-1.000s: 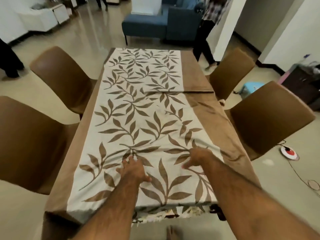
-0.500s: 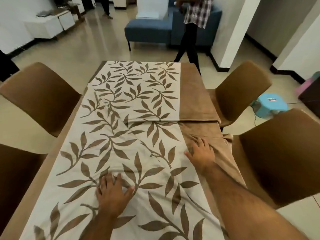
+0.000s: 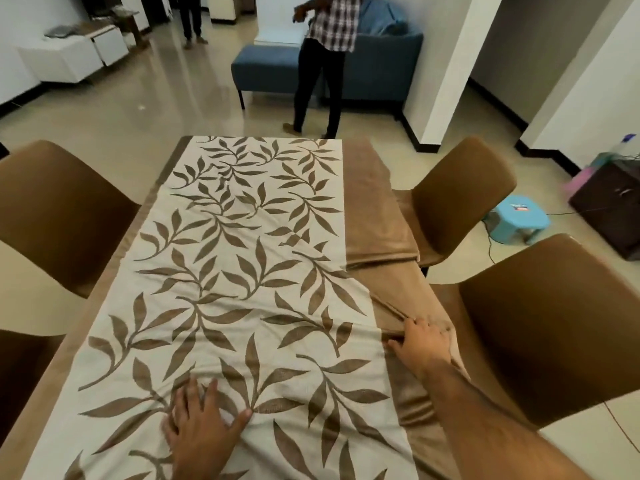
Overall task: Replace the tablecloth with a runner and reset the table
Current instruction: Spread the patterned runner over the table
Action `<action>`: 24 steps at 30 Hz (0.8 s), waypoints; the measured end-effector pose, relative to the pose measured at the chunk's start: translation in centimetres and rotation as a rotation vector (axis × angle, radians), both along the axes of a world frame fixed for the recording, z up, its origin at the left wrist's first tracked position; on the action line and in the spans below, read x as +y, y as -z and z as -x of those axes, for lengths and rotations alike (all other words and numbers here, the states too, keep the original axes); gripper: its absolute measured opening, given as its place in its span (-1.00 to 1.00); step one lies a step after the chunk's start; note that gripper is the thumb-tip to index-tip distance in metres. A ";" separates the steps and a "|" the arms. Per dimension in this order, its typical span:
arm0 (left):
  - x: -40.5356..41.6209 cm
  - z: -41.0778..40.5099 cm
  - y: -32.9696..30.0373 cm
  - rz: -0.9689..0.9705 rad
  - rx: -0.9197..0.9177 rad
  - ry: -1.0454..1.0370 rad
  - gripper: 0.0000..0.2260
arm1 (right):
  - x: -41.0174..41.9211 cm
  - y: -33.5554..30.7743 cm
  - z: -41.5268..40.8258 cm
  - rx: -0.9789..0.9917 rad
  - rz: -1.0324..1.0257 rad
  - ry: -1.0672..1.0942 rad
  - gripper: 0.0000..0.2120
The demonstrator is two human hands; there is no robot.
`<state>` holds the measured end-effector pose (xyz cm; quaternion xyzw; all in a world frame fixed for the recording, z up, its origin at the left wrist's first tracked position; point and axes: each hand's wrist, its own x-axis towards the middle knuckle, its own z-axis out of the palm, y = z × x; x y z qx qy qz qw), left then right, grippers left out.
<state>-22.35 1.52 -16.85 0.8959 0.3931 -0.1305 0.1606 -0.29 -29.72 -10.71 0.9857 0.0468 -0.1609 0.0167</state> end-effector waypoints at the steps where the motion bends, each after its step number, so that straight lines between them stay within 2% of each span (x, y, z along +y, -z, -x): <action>1: 0.1 0.1 -0.2 0.002 0.002 0.009 -0.10 | 0.2 0.0 0.3 -0.012 -0.026 -0.003 -0.50; 3: 0.2 0.4 -0.2 0.004 0.007 0.024 -0.10 | 0.5 0.5 1.6 -0.010 -0.077 -0.031 -0.42; 5: 0.3 0.7 -0.2 0.021 0.001 0.036 -0.10 | 0.5 1.4 3.2 0.073 -0.091 -0.056 -0.30; 8: 0.2 0.9 -0.3 0.021 -0.033 0.055 -0.12 | -0.1 2.1 5.4 0.078 -0.078 0.044 -0.18; 11: -0.4 0.6 -1.0 0.041 -0.027 0.073 -0.14 | -0.1 1.3 6.6 0.003 -0.078 0.109 -0.23; 15: -2.8 0.6 -2.3 -0.002 -0.075 0.094 -0.20 | 1.0 1.1 8.5 0.144 -0.123 -0.029 -0.25; 17: -4.2 0.9 -2.4 0.040 -0.088 0.151 -0.17 | 1.1 1.5 9.4 0.226 -0.115 -0.057 -0.25; 20: -5.4 1.8 -2.2 0.093 0.003 0.254 -0.09 | 0.4 1.9 9.4 0.280 -0.091 -0.034 -0.17; 24: -5.6 2.2 -2.2 0.102 0.072 0.263 -0.01 | -0.3 1.0 8.5 0.236 -0.101 -0.045 -0.11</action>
